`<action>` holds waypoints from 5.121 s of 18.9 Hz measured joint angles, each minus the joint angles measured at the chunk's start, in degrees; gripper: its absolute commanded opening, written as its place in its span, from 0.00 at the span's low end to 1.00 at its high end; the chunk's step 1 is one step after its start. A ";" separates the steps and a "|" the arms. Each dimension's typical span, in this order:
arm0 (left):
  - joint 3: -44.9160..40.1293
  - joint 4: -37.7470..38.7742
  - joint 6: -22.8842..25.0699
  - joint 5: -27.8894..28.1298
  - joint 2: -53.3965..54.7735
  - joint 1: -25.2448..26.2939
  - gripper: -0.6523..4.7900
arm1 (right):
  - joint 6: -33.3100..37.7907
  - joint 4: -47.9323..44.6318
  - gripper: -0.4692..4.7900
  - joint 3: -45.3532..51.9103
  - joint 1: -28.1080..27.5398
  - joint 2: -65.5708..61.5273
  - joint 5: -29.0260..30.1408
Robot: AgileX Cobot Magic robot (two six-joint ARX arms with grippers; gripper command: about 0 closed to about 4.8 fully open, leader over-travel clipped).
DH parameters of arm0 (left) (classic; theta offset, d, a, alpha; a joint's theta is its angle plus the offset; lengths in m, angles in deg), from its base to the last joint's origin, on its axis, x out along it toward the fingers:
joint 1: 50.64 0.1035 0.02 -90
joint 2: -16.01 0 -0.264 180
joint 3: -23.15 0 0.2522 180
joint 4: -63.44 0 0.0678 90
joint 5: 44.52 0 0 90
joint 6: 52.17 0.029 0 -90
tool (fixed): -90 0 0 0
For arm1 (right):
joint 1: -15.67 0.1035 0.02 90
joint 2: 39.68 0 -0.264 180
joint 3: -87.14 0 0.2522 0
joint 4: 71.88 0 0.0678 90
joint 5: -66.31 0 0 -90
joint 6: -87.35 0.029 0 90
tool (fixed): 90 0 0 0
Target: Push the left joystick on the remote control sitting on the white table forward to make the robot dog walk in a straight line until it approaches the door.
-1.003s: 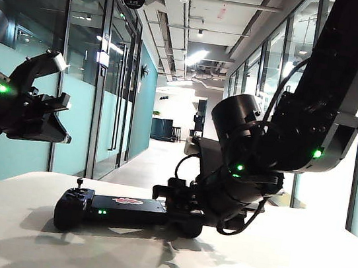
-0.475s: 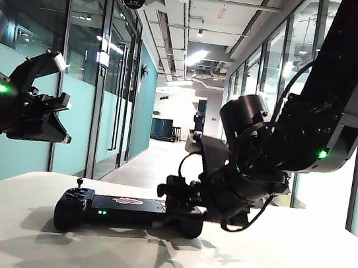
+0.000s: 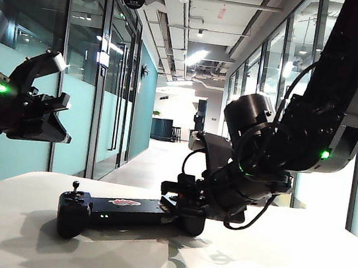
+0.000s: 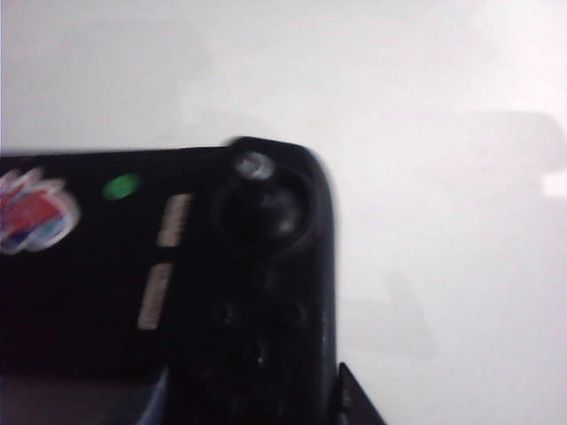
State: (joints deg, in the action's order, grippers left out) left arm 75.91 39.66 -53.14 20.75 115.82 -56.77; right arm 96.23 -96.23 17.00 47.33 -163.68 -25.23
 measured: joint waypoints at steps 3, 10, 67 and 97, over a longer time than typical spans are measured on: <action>0.00 0.00 0.00 -0.70 0.00 0.00 0.11 | 0.00 -0.02 0.41 0.00 0.02 0.00 -0.24; 0.02 0.00 0.00 -0.72 0.00 0.00 0.11 | 3.65 -1.33 0.41 0.09 0.66 0.15 -11.23; 23.61 7.89 3.96 -11.41 23.52 -4.98 0.11 | 11.43 2.43 0.40 0.13 5.33 0.35 -25.22; 23.91 19.74 12.20 -13.09 21.00 -2.47 0.11 | 11.43 2.45 0.40 0.13 5.35 0.35 -25.22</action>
State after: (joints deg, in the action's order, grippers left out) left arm 99.82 59.40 -40.94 7.66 136.83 -59.24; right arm 107.67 -93.78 17.13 52.69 -163.33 -50.45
